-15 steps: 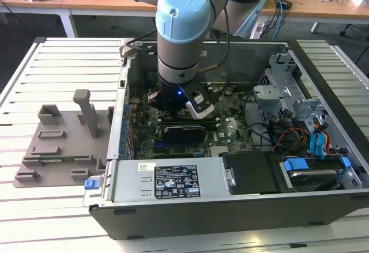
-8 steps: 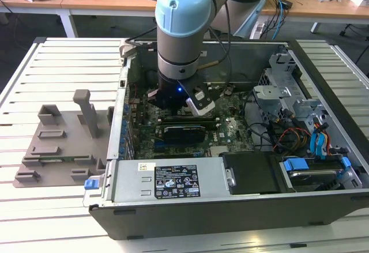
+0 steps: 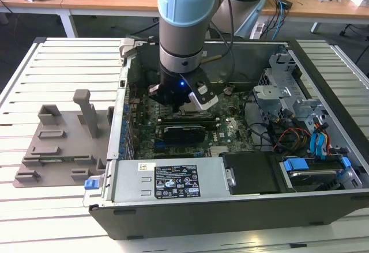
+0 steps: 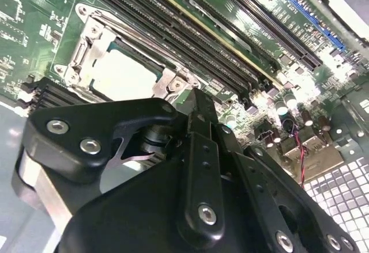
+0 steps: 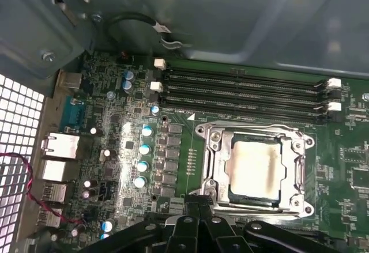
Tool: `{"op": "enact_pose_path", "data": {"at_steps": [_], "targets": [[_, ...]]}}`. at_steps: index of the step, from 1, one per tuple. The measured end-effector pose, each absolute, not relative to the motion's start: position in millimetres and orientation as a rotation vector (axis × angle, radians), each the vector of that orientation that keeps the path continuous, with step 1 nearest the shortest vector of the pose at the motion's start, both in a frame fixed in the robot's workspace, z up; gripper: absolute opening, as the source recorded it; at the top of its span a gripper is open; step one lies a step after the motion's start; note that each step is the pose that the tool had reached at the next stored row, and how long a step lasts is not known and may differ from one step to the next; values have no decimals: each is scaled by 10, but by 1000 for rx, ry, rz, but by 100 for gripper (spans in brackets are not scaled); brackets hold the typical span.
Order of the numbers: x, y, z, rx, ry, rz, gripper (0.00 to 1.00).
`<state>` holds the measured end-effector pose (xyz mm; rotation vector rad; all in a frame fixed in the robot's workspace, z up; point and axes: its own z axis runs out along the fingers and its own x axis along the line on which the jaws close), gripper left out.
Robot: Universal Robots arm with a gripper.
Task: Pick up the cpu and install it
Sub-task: 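Install the second cpu locking lever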
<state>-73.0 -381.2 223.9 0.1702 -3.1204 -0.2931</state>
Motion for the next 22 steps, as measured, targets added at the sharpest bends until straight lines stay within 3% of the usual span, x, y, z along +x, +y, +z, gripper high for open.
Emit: {"op": "enact_pose_path", "data": {"at_steps": [13, 22], "targets": [[-349, -3504, 2275, 168, -3118, -153, 11], [-334, -3432, 2663, 168, -3119, -95, 11]]}}
